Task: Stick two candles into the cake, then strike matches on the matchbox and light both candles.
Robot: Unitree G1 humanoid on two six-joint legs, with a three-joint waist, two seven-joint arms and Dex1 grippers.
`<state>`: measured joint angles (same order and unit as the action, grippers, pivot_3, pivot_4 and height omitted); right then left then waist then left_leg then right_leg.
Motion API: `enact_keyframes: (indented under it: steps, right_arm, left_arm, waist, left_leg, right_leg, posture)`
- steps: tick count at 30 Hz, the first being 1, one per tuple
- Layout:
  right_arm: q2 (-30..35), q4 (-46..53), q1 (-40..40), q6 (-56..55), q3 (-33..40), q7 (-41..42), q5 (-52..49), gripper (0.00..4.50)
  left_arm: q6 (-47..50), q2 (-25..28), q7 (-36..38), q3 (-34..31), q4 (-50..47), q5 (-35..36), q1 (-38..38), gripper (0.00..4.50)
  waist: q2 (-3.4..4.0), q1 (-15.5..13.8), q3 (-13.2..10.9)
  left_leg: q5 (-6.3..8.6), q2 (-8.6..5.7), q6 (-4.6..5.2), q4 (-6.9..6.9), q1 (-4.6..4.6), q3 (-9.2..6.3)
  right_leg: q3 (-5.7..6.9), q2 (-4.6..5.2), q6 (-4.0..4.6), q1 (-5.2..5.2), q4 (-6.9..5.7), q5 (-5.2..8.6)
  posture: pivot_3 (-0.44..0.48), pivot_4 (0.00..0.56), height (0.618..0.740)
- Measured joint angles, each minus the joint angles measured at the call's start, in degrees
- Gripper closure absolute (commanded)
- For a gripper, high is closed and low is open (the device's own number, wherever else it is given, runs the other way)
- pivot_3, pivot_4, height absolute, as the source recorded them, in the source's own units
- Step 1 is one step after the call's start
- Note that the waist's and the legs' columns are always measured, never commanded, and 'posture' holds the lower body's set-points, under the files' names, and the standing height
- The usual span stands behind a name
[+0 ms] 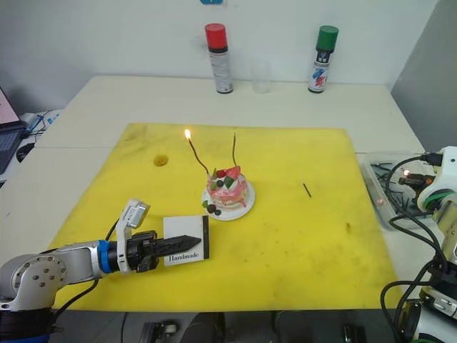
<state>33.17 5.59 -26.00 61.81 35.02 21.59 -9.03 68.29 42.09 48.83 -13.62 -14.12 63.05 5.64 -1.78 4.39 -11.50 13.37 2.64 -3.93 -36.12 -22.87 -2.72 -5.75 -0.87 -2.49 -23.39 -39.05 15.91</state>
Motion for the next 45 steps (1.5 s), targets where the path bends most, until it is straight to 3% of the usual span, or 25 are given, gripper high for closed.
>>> enact_keyframes:
  steps: [1,4,9,14,15,21,26,29,39,42,45]
  right_arm:
    - [-0.05,-1.80,-0.45,-0.89,0.02,-0.82,-0.15,4.46]
    - [-1.06,-7.01,-1.96,-3.23,0.00,-3.44,-0.28,3.90]
    - [-2.40,-9.62,-4.09,-4.18,0.09,-6.50,-2.80,2.05]
    - [-2.48,-4.86,-4.39,-3.97,2.18,-8.18,-6.75,0.14]
    - [-2.48,-3.81,-4.38,-3.99,2.25,-8.15,-7.35,0.06]
    - [-1.95,10.40,-1.24,-5.14,-2.65,-2.46,-13.12,0.06]
    - [-2.06,22.05,10.34,-10.15,-14.72,4.85,-16.14,0.06]
    - [-3.51,22.81,14.35,-12.95,-21.95,4.20,-14.05,0.06]
    - [-11.55,14.57,14.46,-20.08,-30.95,-3.91,-6.03,0.06]
    - [-13.65,11.64,14.25,-21.33,-31.72,-5.98,-4.80,0.66]
    - [-14.41,10.81,13.48,-21.45,-31.72,-7.43,-3.96,1.66]
  left_arm:
    - [0.06,-0.20,-0.22,0.00,0.00,0.02,0.04,4.50]
    - [0.11,-0.39,-0.67,0.00,0.00,0.02,0.13,4.50]
    - [0.11,-0.44,-0.81,-0.03,-0.01,0.02,0.31,4.50]
    - [0.08,-0.44,-0.87,-0.33,-0.04,0.02,-0.54,4.50]
    - [0.07,-0.44,-0.88,-0.34,-0.04,0.02,-0.55,4.50]
    - [-0.02,-0.43,-0.88,-0.50,-0.17,0.01,-0.82,4.50]
    - [-0.12,-0.40,-0.69,-0.55,-0.16,-0.06,-0.79,4.50]
    - [-0.13,-0.36,-0.64,-0.53,-0.14,-0.07,-0.72,4.50]
    - [-0.14,-0.23,-0.59,-0.54,-0.23,-0.07,-0.88,4.50]
    - [-0.14,-0.23,-0.61,-0.54,-0.96,-0.07,-1.01,4.50]
    - [-0.14,-0.23,-0.62,-0.55,-1.12,-0.07,-1.10,4.50]
  waist:
    - [0.00,0.13,0.00]
    - [0.00,0.31,0.00]
    - [0.02,0.31,-0.01]
    - [0.02,0.29,-0.01]
    - [0.02,0.30,-0.01]
    - [0.04,0.39,-0.01]
    - [0.03,0.25,0.00]
    - [0.03,0.22,-0.01]
    - [-0.05,0.25,0.04]
    - [-0.04,0.23,0.04]
    - [-0.05,0.23,0.04]
  left_leg:
    - [0.00,0.00,0.01,0.00,0.00,0.00]
    - [0.00,-0.01,0.01,0.00,-0.01,0.01]
    - [0.00,-0.01,0.01,0.04,-0.06,-0.01]
    - [0.00,-0.02,0.00,0.05,-0.08,-0.02]
    - [0.00,-0.02,0.00,0.05,-0.07,-0.02]
    - [0.00,0.03,0.00,0.04,-0.04,-0.07]
    - [0.01,0.01,0.00,0.04,-0.08,-0.09]
    - [0.00,-0.02,0.00,0.01,-0.07,-0.06]
    - [0.00,0.01,-0.01,0.01,-0.08,-0.09]
    - [0.00,0.02,-0.01,0.04,-0.08,-0.10]
    - [0.00,0.03,-0.01,0.04,-0.06,-0.11]
  right_leg:
    - [-0.01,0.00,-0.02,0.01,0.01,-0.01]
    - [-0.02,0.00,-0.02,0.02,0.02,-0.01]
    - [0.00,0.01,0.02,0.00,0.04,0.00]
    - [0.01,0.02,0.01,0.00,0.06,0.01]
    - [0.02,0.02,0.01,0.00,0.06,0.01]
    - [0.04,-0.03,-0.01,0.00,0.04,0.02]
    - [0.06,0.00,0.00,0.02,0.08,0.04]
    - [0.04,0.04,-0.03,0.01,0.08,0.03]
    - [0.06,0.00,-0.01,0.00,0.07,0.02]
    - [0.07,0.00,0.03,-0.02,0.06,0.04]
    - [0.07,-0.01,0.02,-0.01,0.05,0.04]
  posture:
    - [0.000,0.150,0.733]
    - [0.000,0.150,0.733]
    - [0.000,0.150,0.733]
    - [0.000,0.150,0.733]
    - [0.000,0.150,0.733]
    - [0.000,0.150,0.733]
    - [0.000,0.150,0.733]
    - [0.000,0.150,0.733]
    - [0.000,0.150,0.733]
    - [0.000,0.150,0.733]
    - [0.000,0.150,0.733]
